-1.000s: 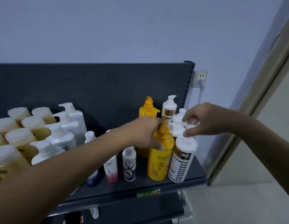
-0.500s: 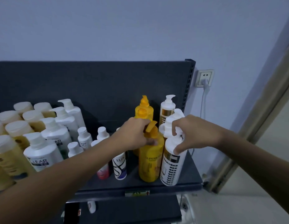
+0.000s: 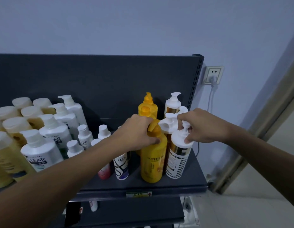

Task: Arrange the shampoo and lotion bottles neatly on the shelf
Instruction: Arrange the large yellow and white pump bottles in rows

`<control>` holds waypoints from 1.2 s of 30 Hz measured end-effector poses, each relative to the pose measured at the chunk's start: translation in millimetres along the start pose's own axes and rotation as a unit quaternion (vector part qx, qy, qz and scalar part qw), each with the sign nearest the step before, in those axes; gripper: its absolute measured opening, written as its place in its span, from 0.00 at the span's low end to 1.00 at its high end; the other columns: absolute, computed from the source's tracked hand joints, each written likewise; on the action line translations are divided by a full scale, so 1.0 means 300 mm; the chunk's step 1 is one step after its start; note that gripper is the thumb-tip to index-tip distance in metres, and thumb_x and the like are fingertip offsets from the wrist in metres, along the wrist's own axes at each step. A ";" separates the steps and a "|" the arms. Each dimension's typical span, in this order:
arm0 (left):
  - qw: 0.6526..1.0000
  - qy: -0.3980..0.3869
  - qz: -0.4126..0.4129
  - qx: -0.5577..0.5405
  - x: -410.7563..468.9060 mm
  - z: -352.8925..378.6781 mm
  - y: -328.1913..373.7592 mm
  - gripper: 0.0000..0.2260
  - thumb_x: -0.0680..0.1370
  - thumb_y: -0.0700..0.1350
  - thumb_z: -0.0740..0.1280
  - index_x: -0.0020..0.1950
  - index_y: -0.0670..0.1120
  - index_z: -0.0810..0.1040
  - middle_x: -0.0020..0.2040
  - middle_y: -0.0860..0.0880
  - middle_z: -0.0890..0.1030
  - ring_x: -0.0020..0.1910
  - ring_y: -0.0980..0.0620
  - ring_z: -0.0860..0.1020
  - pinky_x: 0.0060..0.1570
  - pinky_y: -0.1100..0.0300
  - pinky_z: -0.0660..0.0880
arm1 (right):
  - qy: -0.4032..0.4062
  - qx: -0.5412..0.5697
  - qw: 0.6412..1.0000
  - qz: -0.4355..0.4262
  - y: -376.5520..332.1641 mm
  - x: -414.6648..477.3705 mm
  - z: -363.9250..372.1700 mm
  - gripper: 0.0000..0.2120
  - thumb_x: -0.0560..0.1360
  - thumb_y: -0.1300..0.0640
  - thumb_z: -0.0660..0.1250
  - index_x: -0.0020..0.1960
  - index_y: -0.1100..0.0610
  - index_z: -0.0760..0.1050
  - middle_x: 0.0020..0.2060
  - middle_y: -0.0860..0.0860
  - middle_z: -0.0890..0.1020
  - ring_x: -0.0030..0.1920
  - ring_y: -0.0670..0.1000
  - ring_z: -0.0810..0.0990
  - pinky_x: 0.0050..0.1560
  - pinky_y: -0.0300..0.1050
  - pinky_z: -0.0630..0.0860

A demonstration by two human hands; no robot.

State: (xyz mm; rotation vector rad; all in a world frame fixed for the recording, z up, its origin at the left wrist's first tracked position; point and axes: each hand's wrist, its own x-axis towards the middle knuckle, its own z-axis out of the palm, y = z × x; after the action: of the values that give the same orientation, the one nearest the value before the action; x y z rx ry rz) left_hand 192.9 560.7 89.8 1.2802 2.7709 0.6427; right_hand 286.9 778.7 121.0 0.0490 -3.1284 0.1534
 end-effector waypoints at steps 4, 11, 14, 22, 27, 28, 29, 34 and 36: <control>1.000 0.011 -0.001 0.004 0.005 0.005 -0.005 0.15 0.72 0.58 0.76 0.40 0.51 0.75 0.38 0.52 0.80 0.38 0.52 0.79 0.38 0.54 0.79 | -0.047 0.009 0.999 -0.026 0.025 0.024 -0.018 0.17 0.66 0.57 0.82 0.47 0.46 0.76 0.41 0.45 0.80 0.42 0.45 0.77 0.35 0.37 0.65; 1.000 0.004 -0.007 0.024 0.002 -0.007 -0.011 0.17 0.73 0.58 0.76 0.37 0.52 0.71 0.35 0.53 0.77 0.34 0.55 0.76 0.32 0.61 0.69 | -0.064 0.002 0.997 -0.048 0.032 0.037 -0.027 0.17 0.67 0.57 0.82 0.51 0.48 0.80 0.42 0.47 0.81 0.41 0.45 0.78 0.35 0.34 0.66; 0.999 -0.006 -0.005 0.037 0.002 -0.016 -0.008 0.19 0.73 0.58 0.76 0.35 0.51 0.69 0.33 0.52 0.74 0.31 0.55 0.73 0.30 0.62 0.65 | -0.066 0.005 0.997 -0.047 0.029 0.036 -0.028 0.17 0.67 0.57 0.81 0.51 0.48 0.80 0.40 0.45 0.79 0.40 0.44 0.77 0.35 0.34 0.65; 1.000 -0.008 0.018 0.024 -0.007 -0.025 -0.031 0.20 0.73 0.56 0.77 0.34 0.53 0.67 0.30 0.54 0.71 0.29 0.56 0.71 0.29 0.64 0.62 | -0.077 0.022 0.996 -0.048 0.036 0.043 -0.033 0.17 0.67 0.56 0.81 0.50 0.45 0.78 0.46 0.48 0.81 0.43 0.46 0.79 0.38 0.40 0.74; 0.997 -0.063 0.023 0.040 0.002 -0.042 -0.071 0.17 0.70 0.56 0.80 0.40 0.52 0.72 0.40 0.52 0.78 0.39 0.54 0.78 0.37 0.55 0.75 | -0.096 0.066 0.992 -0.051 0.036 0.048 -0.113 0.21 0.68 0.43 0.80 0.58 0.44 0.79 0.50 0.37 0.79 0.48 0.40 0.79 0.44 0.35 0.75; 0.995 -0.084 0.015 0.055 0.007 -0.059 -0.084 0.15 0.71 0.53 0.80 0.43 0.53 0.74 0.45 0.52 0.81 0.43 0.53 0.79 0.42 0.53 0.79 | -0.078 0.094 0.991 -0.048 0.041 0.058 -0.137 0.20 0.69 0.41 0.79 0.57 0.44 0.80 0.50 0.37 0.81 0.49 0.40 0.81 0.47 0.37 0.78; 0.993 -0.097 0.012 0.066 0.012 -0.077 -0.100 0.11 0.73 0.49 0.79 0.48 0.54 0.78 0.51 0.52 0.83 0.49 0.53 0.81 0.48 0.54 0.81 | -0.050 0.119 0.991 -0.042 0.051 0.070 -0.160 0.18 0.71 0.40 0.77 0.57 0.45 0.81 0.49 0.38 0.83 0.48 0.40 0.83 0.50 0.40 0.81; 0.998 -0.017 -0.049 0.032 0.073 -0.155 -0.162 0.13 0.76 0.45 0.76 0.61 0.49 0.83 0.54 0.54 0.85 0.53 0.57 0.83 0.57 0.57 0.81 | 0.036 0.132 0.991 -0.014 0.098 0.157 -0.201 0.13 0.76 0.42 0.72 0.57 0.48 0.83 0.46 0.41 0.86 0.45 0.39 0.84 0.52 0.45 0.83; 0.998 0.000 -0.062 0.007 0.113 -0.148 -0.162 0.19 0.75 0.52 0.77 0.63 0.48 0.82 0.54 0.53 0.84 0.54 0.55 0.82 0.56 0.55 0.81 | -0.019 0.119 0.992 -0.019 0.086 0.197 -0.179 0.17 0.74 0.42 0.74 0.59 0.48 0.82 0.47 0.41 0.87 0.45 0.39 0.84 0.51 0.43 0.83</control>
State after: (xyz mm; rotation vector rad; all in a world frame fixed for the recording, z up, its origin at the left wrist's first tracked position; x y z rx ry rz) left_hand 126.9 541.6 117.4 1.0984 2.8324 0.6153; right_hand 227.3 807.8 172.5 0.1140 -3.1258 0.5310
